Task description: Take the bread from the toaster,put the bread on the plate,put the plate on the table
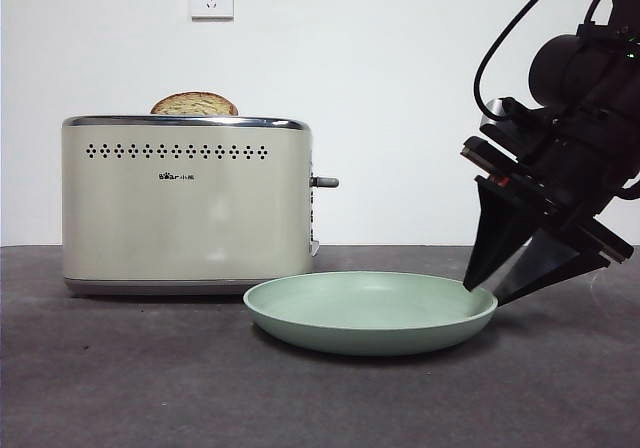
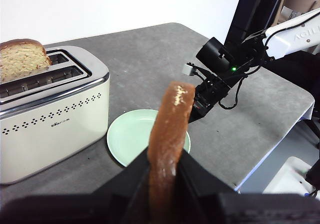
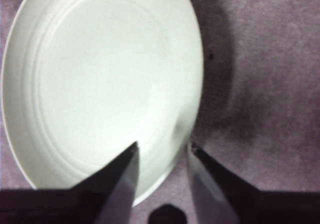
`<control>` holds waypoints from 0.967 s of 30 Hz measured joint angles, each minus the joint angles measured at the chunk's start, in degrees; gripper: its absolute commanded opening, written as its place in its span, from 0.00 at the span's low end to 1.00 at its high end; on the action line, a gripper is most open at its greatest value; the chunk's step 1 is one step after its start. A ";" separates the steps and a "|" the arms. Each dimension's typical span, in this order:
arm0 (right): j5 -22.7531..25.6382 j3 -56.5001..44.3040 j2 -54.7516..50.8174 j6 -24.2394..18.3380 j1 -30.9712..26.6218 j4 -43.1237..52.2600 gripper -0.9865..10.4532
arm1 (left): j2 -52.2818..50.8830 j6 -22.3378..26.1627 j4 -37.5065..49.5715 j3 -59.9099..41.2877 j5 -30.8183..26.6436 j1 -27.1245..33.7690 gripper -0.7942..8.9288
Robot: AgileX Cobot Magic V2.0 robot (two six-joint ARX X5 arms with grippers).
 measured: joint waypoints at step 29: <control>0.42 0.31 -15.87 2.73 4.79 -3.39 0.07 | 5.20 -9.53 3.26 0.00 9.94 0.00 0.07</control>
